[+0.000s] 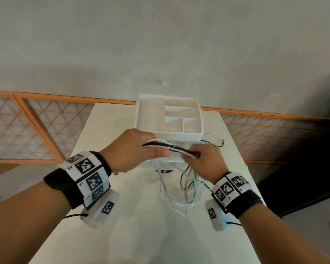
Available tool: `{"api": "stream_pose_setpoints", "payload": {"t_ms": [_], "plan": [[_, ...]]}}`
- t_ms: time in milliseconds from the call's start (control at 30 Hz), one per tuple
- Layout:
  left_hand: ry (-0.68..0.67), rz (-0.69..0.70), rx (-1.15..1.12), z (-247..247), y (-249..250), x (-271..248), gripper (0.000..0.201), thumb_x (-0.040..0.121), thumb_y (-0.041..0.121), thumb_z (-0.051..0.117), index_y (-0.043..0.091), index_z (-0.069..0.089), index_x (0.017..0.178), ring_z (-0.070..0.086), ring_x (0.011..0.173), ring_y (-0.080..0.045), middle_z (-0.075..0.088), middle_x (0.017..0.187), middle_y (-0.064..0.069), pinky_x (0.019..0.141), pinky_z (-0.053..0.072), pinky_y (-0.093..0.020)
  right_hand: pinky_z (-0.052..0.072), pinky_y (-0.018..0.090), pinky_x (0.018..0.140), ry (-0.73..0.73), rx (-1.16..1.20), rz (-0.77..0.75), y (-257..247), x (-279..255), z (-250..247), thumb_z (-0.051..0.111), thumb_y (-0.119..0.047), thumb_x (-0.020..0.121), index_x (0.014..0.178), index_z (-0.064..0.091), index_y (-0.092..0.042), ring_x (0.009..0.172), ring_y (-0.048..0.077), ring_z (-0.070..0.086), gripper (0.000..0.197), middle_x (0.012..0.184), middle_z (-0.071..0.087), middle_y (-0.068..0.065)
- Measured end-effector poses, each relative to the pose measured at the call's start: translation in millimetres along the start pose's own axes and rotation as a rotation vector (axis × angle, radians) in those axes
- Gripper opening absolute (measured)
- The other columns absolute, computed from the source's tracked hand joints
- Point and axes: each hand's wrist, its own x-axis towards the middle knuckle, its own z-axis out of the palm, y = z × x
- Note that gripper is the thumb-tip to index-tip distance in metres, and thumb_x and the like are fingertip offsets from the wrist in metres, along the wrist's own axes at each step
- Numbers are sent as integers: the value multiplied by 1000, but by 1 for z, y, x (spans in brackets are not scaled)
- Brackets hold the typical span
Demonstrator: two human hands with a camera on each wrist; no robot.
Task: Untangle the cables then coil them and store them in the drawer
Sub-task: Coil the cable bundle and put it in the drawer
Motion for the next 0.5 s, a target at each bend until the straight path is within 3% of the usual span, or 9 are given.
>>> {"api": "stream_pose_setpoints", "payload": {"t_ms": [67, 133, 167, 233, 300, 333, 400, 500], "plan": [[-29, -68, 67, 3, -9, 0, 50, 84, 52, 68, 2, 68, 84, 40, 28, -5, 43, 45, 8, 31, 33, -19, 53, 30, 58, 432, 118, -7, 1, 3, -17, 81, -33, 78, 79, 68, -33, 60, 11, 62, 13, 66, 64, -12], [58, -73, -24, 7, -15, 2, 56, 82, 56, 64, 0, 68, 81, 36, 31, -6, 41, 43, 10, 36, 34, -17, 50, 29, 58, 642, 117, -48, 3, 5, -26, 80, -39, 80, 87, 71, -30, 62, 15, 63, 15, 71, 67, -10], [118, -62, -108, 8, -17, 4, 59, 79, 58, 61, 0, 67, 79, 33, 35, -8, 39, 45, 9, 39, 32, -17, 51, 30, 60, 597, 64, -16, 7, 5, -25, 76, -44, 82, 87, 71, -31, 64, 16, 63, 15, 73, 68, -10], [219, -45, -322, 4, -17, 6, 46, 78, 57, 60, 13, 65, 66, 26, 38, -10, 34, 44, 11, 42, 26, -23, 55, 32, 67, 250, -134, 159, 28, 2, -13, 64, -55, 86, 83, 68, -34, 69, 17, 65, 21, 76, 71, -10], [276, -24, -494, -3, -15, 9, 40, 83, 51, 63, 23, 61, 55, 21, 41, -12, 30, 45, 13, 47, 21, -24, 56, 33, 72, -109, -321, 314, 63, -6, 4, 55, -52, 89, 73, 62, -30, 73, 19, 66, 28, 82, 73, -6], [291, -17, -552, -7, -15, 9, 41, 84, 49, 64, 23, 59, 53, 19, 43, -13, 29, 46, 13, 48, 19, -25, 55, 32, 72, -187, -365, 361, 79, -10, 9, 53, -45, 89, 70, 61, -25, 75, 21, 66, 29, 84, 73, -3], [291, -11, -563, -11, -16, 9, 41, 83, 49, 64, 22, 57, 53, 20, 41, -12, 29, 45, 12, 47, 19, -24, 53, 32, 69, -165, -357, 395, 93, -14, 7, 53, -33, 88, 71, 64, -20, 79, 26, 67, 24, 83, 73, 4], [196, -79, -184, -10, -24, 10, 47, 85, 55, 61, 12, 58, 65, 31, 37, -7, 38, 43, 11, 42, 27, -22, 52, 22, 61, 163, -46, 459, 87, -8, -21, 57, -17, 92, 91, 69, -22, 71, 18, 70, 13, 79, 75, 5]]}}
